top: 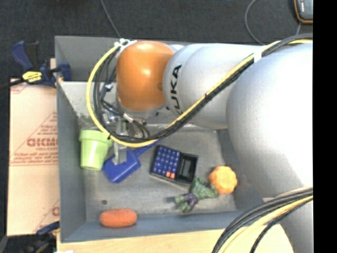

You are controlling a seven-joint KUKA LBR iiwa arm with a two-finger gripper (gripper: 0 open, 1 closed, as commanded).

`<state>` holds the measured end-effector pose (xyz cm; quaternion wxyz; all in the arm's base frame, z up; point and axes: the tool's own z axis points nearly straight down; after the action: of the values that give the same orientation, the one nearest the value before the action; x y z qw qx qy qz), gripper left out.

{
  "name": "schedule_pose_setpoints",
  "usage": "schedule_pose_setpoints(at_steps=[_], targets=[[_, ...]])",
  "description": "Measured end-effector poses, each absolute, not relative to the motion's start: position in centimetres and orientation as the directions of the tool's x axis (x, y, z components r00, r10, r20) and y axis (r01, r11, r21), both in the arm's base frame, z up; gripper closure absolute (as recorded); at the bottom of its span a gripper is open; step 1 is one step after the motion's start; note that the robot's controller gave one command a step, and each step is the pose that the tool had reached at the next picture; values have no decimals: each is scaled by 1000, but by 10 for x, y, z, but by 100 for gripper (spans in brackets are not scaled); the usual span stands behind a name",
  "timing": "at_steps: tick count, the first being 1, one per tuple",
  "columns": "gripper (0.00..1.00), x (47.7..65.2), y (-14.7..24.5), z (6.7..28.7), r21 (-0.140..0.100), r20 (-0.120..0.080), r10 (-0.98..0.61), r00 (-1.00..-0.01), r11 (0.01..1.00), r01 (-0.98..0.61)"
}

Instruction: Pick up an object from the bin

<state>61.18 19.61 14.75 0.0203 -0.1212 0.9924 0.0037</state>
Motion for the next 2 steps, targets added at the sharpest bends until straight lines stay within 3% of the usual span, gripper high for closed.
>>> schedule_pose_setpoints(at_steps=[1, 2], targets=[[0, 607, 223, 149, 10, -34, -236, -971, 972, -236], [0, 616, 198, 180, 1, -50, -272, -961, 962, -273]])
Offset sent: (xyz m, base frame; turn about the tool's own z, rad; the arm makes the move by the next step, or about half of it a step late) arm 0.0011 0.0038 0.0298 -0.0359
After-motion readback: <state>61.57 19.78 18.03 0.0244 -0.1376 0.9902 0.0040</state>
